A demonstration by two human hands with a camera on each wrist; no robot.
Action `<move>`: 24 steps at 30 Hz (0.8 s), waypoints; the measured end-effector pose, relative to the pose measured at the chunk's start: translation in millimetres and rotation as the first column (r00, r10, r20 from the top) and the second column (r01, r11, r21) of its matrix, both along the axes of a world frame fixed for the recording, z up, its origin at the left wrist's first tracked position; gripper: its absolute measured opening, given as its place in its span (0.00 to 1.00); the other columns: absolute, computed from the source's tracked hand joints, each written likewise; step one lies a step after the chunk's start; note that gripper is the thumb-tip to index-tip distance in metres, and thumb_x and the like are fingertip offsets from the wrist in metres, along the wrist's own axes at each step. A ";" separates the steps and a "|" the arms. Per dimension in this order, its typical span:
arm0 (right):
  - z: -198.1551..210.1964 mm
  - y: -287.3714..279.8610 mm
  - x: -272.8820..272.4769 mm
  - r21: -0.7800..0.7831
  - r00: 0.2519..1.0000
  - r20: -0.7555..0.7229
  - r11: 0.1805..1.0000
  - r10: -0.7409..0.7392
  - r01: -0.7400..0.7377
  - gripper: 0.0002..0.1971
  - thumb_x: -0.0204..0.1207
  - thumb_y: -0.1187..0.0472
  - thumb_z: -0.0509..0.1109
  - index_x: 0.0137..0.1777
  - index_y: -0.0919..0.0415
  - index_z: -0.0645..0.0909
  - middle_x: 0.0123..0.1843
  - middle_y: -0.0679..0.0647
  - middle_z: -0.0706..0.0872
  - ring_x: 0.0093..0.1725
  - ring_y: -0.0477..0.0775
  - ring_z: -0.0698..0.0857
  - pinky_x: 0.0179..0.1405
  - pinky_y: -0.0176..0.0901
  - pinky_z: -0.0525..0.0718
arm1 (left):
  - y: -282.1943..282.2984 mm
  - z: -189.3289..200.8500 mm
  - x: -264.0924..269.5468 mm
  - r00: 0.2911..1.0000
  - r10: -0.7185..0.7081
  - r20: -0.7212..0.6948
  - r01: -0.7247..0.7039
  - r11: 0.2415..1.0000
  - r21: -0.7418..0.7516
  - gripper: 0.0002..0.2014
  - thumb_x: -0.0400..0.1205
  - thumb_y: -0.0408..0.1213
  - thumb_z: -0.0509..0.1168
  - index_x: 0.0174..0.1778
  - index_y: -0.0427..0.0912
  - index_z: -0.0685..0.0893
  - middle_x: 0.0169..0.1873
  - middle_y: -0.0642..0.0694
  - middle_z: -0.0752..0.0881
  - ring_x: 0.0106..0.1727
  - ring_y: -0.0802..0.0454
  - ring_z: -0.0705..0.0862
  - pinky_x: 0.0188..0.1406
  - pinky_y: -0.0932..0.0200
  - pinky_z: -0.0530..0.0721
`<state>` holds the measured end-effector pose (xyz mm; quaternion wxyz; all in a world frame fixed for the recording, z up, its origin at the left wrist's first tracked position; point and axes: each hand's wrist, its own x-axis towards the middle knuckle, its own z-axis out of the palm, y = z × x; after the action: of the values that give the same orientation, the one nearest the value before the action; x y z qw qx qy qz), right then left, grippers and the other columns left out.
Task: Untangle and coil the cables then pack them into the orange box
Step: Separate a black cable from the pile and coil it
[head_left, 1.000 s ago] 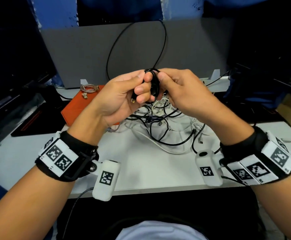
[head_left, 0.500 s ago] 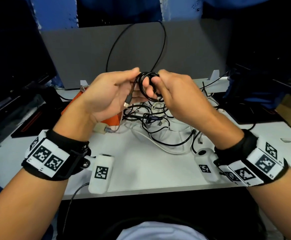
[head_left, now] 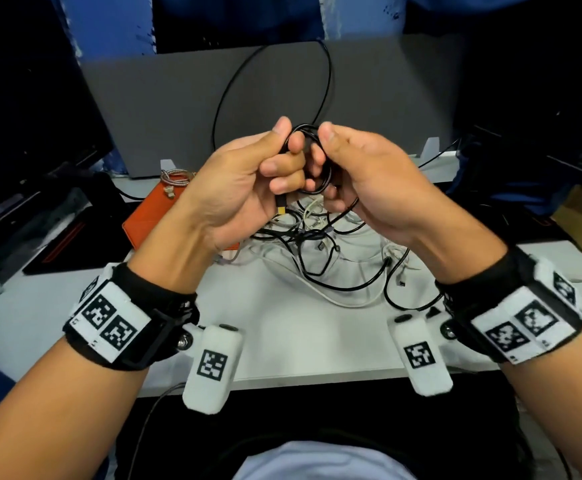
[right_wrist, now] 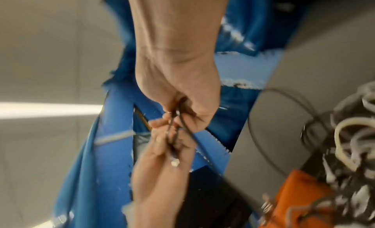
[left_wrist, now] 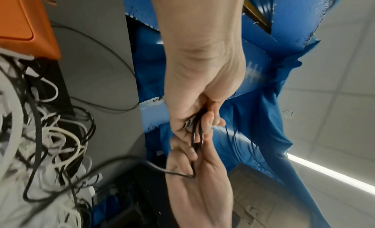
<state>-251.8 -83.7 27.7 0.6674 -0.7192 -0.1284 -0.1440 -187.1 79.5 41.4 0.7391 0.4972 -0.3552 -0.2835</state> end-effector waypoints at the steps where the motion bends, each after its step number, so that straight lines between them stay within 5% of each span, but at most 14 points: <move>1: 2.0 -0.2 -1.8 0.087 0.997 -0.049 0.995 0.057 -0.053 0.18 0.94 0.51 0.55 0.42 0.56 0.75 0.34 0.48 0.77 0.30 0.47 0.69 0.29 0.38 0.67 | 1.7 0.7 1.3 1.000 0.011 0.024 -0.012 1.000 0.015 0.16 0.93 0.42 0.52 0.43 0.43 0.77 0.24 0.55 0.68 0.29 0.57 0.68 0.54 0.57 0.79; 6: 5.3 -6.5 -4.5 0.172 0.966 -0.173 0.971 0.194 -0.164 0.18 0.93 0.49 0.55 0.41 0.53 0.71 0.29 0.47 0.63 0.24 0.44 0.56 0.26 0.38 0.55 | 6.8 2.3 5.2 0.999 -0.027 0.041 0.021 0.991 0.135 0.18 0.93 0.45 0.51 0.38 0.46 0.76 0.26 0.53 0.65 0.32 0.53 0.68 0.48 0.53 0.74; 10: 2.6 -6.0 -3.8 0.113 0.962 -0.205 0.981 0.178 -0.157 0.19 0.93 0.50 0.56 0.39 0.53 0.70 0.30 0.48 0.61 0.25 0.46 0.53 0.26 0.42 0.49 | 12.7 6.0 4.9 0.993 -0.069 0.098 0.043 0.967 0.250 0.22 0.92 0.48 0.51 0.36 0.46 0.80 0.25 0.51 0.60 0.32 0.51 0.68 0.47 0.51 0.73; 17: 9.4 -7.1 -4.7 0.128 0.984 -0.103 0.983 0.143 -0.129 0.18 0.93 0.50 0.55 0.41 0.54 0.73 0.27 0.44 0.62 0.23 0.42 0.53 0.23 0.37 0.51 | 2.3 -0.6 -7.6 0.998 -0.063 -0.005 0.063 0.998 -0.015 0.19 0.93 0.44 0.50 0.38 0.46 0.77 0.24 0.55 0.74 0.32 0.54 0.77 0.45 0.59 0.75; 21: 5.1 -13.9 -4.8 0.077 0.984 -0.084 0.986 0.155 -0.149 0.17 0.93 0.51 0.55 0.43 0.55 0.74 0.27 0.45 0.64 0.21 0.41 0.55 0.22 0.38 0.54 | 3.7 -0.4 -8.5 0.989 -0.145 0.023 0.144 0.989 0.037 0.21 0.93 0.43 0.48 0.43 0.44 0.82 0.20 0.57 0.73 0.29 0.55 0.75 0.40 0.60 0.74; 24: 4.7 -15.7 -4.7 0.095 0.980 -0.080 0.980 0.182 -0.174 0.16 0.93 0.51 0.56 0.47 0.56 0.77 0.30 0.48 0.69 0.20 0.41 0.58 0.18 0.36 0.59 | 4.0 2.0 -11.4 0.991 -0.057 0.121 0.053 0.998 0.036 0.18 0.93 0.40 0.48 0.47 0.40 0.81 0.19 0.57 0.71 0.28 0.55 0.74 0.38 0.62 0.74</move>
<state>-256.5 -99.3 32.4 0.7135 -0.6806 -0.1560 -0.0572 -198.5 83.6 43.4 0.6998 0.5154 -0.4086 -0.2787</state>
